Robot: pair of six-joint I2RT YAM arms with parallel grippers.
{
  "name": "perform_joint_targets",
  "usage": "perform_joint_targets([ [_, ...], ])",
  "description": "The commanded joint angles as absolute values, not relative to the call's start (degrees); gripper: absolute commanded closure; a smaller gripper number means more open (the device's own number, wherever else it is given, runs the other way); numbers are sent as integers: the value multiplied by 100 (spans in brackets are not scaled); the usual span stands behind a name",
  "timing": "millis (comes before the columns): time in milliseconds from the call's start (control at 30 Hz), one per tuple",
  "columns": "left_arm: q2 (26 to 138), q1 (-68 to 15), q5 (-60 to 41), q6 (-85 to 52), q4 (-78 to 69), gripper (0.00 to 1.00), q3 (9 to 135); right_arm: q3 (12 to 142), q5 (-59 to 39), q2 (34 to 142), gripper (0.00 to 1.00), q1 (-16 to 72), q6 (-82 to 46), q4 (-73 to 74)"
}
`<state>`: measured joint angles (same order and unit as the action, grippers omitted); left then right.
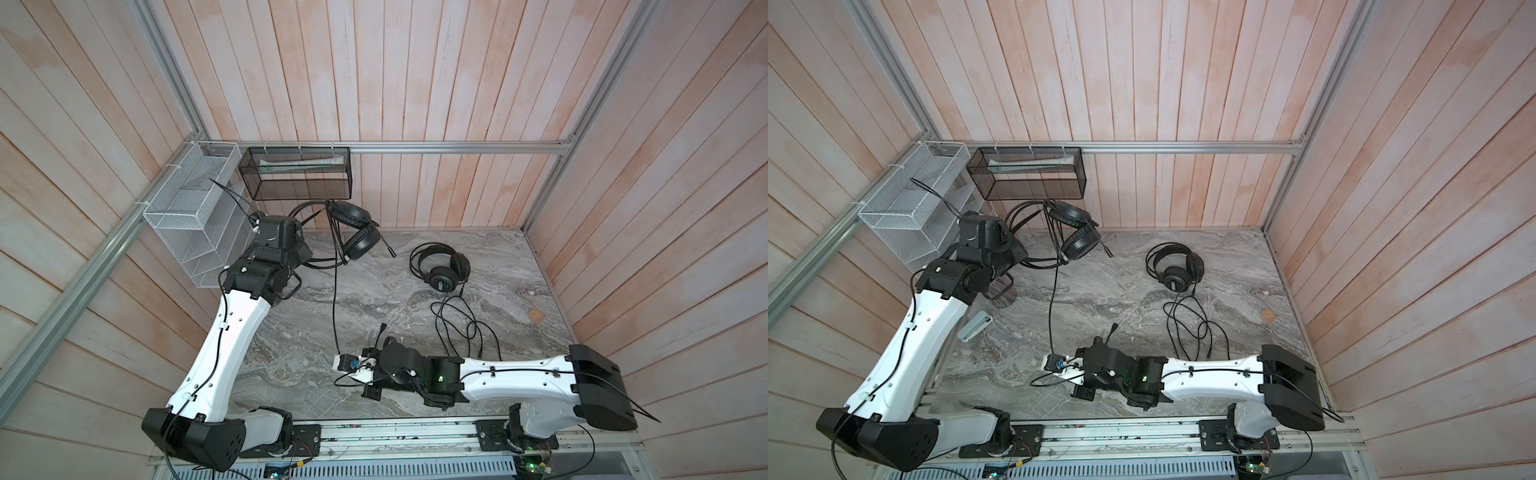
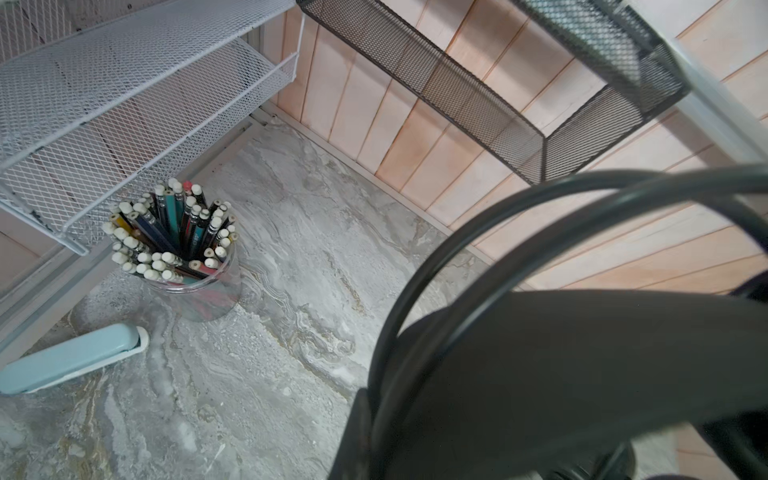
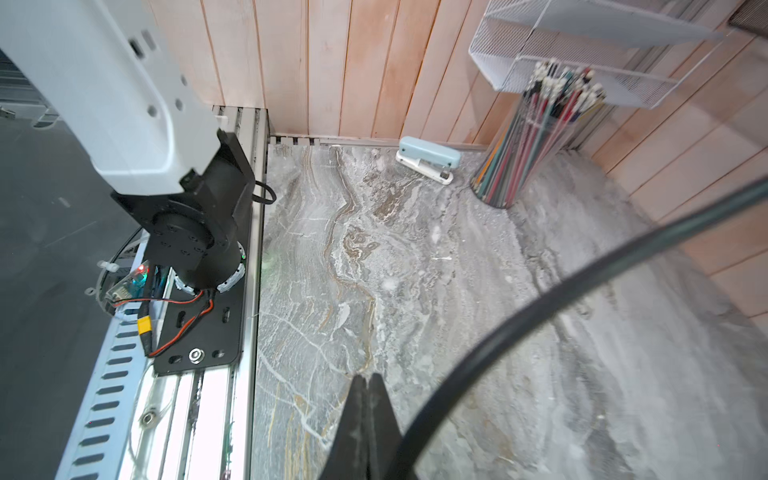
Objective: Wrap the headphones
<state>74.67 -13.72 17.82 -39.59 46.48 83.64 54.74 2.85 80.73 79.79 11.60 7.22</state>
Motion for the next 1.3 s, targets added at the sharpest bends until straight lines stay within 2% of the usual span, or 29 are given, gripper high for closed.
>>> perform_joint_targets([
  [0,7245,-1370,2074,-3855,3692,100,7804,6006,628,7563,100,7989,1699,-580],
  [267,7009,-1811,2605,-3437,3295,100,6630,7230,1067,7230,100,7977,2398,-2089],
  [467,6808,-2310,2840,-3005,3108,100,5838,8182,1462,7440,100,7870,2820,-2629],
  [600,6570,-2821,3359,-2513,3167,100,5438,8685,1668,7553,100,7710,3041,-2853],
  [700,6316,-3370,3921,-2195,3336,100,5202,8896,1825,7632,100,7455,3255,-2860],
  [867,5614,-4043,4264,-1798,3519,100,4852,8890,1934,7637,100,6839,3386,-2492],
  [1100,4669,-4445,4014,-1541,3638,100,4582,8830,1547,7863,100,6082,3346,-1990],
  [1267,4577,-4464,3839,-1434,3675,100,4580,8860,1049,7952,100,5764,3287,-1690],
])
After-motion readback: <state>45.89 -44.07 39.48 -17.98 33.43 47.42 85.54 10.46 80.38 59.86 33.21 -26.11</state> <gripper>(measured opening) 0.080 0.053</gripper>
